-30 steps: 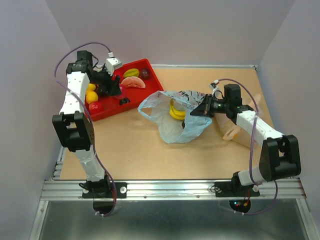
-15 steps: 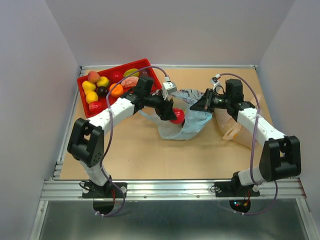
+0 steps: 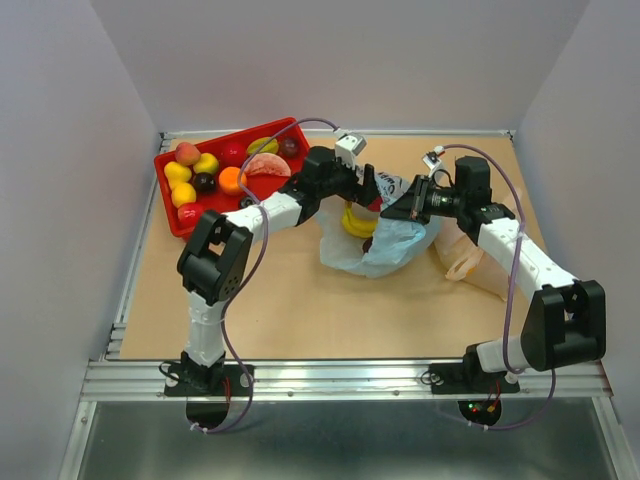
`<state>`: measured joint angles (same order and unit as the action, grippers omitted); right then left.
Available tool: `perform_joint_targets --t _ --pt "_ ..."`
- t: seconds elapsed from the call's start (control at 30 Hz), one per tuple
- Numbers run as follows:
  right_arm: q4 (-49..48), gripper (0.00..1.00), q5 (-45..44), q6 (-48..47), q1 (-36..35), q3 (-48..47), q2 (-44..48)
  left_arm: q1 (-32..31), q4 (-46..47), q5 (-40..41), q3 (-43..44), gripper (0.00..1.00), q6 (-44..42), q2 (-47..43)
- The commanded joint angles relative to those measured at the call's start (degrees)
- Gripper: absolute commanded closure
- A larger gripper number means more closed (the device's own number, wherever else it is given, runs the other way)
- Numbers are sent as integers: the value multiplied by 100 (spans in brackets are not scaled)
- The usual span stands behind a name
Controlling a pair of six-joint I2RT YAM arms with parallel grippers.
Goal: Place the fake fruits into the plastic bag and tie a complex knot
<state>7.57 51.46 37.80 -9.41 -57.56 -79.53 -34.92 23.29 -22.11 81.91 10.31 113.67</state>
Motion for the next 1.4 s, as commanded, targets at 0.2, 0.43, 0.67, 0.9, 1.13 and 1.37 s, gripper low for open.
perform_joint_targets --t 0.2,0.43,0.67,0.9,1.13,1.37 --pt "-195 100 84 -53 18 52 -81 300 -1401 -1870 -421 1 -942 -1660" --pt "-212 100 -13 -369 18 236 -221 2180 -3223 -1975 -343 4 -2047 -3017" --pt "-230 99 -66 -651 18 298 -476 3438 -4227 -86 588 1 -2842 -2113" --pt "-212 99 -128 -695 9 263 -520 3448 -4649 760 1730 2 -2227 -559" --pt "-221 100 -84 -695 18 263 -485 3896 -4509 567 2092 16 -1892 252" --pt "-212 100 -49 -686 9 281 -494 4072 -4377 348 2118 19 -1760 612"
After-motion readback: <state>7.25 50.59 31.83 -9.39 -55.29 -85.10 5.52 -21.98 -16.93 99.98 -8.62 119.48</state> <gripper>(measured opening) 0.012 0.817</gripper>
